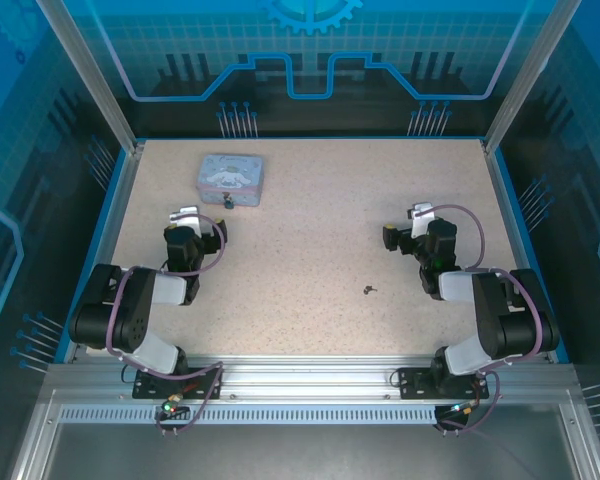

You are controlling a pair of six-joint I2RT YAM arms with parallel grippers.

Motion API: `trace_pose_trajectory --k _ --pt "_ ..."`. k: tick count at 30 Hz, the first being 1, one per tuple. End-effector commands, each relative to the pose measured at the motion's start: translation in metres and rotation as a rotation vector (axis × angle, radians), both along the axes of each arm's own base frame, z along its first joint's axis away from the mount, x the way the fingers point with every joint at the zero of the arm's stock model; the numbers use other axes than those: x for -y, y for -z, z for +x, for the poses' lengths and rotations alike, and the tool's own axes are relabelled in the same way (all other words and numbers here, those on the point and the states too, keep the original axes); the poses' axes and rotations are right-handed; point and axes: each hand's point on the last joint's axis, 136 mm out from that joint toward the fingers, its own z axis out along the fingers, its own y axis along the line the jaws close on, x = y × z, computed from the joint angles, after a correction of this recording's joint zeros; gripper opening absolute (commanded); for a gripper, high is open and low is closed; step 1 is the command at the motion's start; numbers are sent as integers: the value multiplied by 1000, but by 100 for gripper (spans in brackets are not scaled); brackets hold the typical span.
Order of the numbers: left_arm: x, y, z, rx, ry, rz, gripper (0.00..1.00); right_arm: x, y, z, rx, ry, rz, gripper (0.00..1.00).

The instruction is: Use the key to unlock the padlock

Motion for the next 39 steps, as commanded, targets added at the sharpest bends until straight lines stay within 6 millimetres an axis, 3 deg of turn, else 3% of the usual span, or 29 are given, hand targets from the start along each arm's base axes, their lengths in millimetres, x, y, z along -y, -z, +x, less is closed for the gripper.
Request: trace_pose_trajectory --k 1,13,18,28,33,39 --pt "0 -8 5 27 7 15 99 2 -5 5 11 -7 2 100" --pt "7 -11 3 37 48 21 99 9 -11 4 18 31 11 100" --pt "-9 -31 -11 82 -51 19 99 24 -33 -6 -2 127 24 100" --pt "-14 -58 -19 13 -112 -50 99 41 -55 -19 -182 322 222 100" --pt "-17 -82 -23 -10 -147 -103 99 43 -66 -26 -198 340 298 100" --pt "-17 -108 -21 -41 -168 -142 99 28 -65 -33 -270 272 328 100"
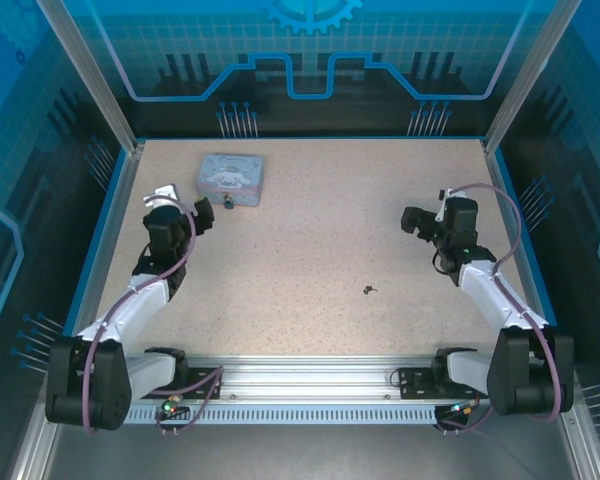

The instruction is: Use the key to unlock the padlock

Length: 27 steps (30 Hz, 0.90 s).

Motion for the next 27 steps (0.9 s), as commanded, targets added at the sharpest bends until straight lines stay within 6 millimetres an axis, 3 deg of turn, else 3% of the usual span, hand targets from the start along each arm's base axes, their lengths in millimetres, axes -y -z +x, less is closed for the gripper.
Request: trace_pose_trajectory --k 1,10,17,24,27 --pt "-1 -7 -2 -72 -30 -38 99 -13 -5 -8 -43 -51 77 100" --pt "0 -6 54 -228 -6 -86 99 -58 -4 -21 -96 -202 251 100" --pt "-12 22 113 -350 16 -192 99 -63 -2 -29 -98 -184 277 100" --pt "-43 52 154 -430 -24 -296 99 -66 1 -30 -117 -190 279 100" --pt "-47 58 168 -448 -13 -316 99 -67 1 -28 -115 -193 278 100"
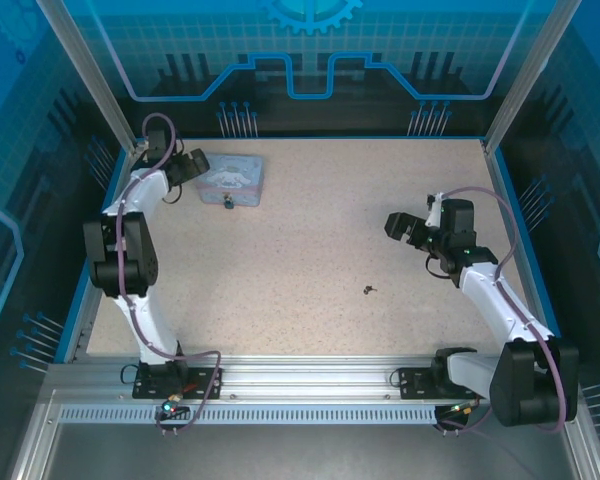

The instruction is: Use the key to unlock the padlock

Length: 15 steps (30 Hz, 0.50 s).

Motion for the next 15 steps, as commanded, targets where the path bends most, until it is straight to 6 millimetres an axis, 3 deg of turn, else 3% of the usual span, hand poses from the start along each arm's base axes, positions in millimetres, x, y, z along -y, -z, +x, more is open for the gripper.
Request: trace_pose_trajectory --k 1,7,15 --pt "4 3 11 -33 27 -68 99 -8 3 -2 -19 -23 14 100" --pt "20 13 39 -34 95 -170 99 -10 3 3 -25 -28 13 100" --pt "38 19 58 -28 130 -254 99 -9 -1 1 -17 -21 12 100"
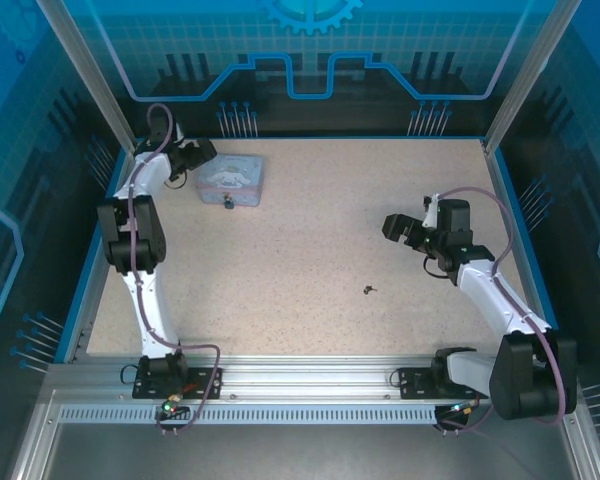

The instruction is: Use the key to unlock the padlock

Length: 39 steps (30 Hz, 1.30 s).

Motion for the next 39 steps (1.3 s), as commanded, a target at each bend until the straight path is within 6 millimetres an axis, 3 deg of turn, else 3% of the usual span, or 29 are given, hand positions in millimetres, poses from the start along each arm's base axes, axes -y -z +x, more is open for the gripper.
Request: trace_pose_trajectory --k 1,7,12,16,20,25,32,39 --pt "21 -1 8 -6 43 -74 99 -5 -12 0 18 -6 11 100" --pt "63 15 23 -36 142 -113 99 -5 -16 -3 23 2 26 100" --pt "119 11 24 -44 294 -81 99 -6 -23 -6 31 1 29 100" --pt "172 -1 9 -43 448 -27 99 -4 -27 -8 39 7 18 100" --pt "227 -8 -19 -62 565 -22 99 -5 -33 -2 48 8 30 100" --pt "276 -15 -55 -83 646 -24 99 -9 -37 7 27 0 22 100" --pt "312 -19 -92 -126 643 -157 99 -23 -32 17 -61 -41 55 100" --pt "328 -23 -116 -143 598 -288 99 -38 -23 18 -120 -62 89 100"
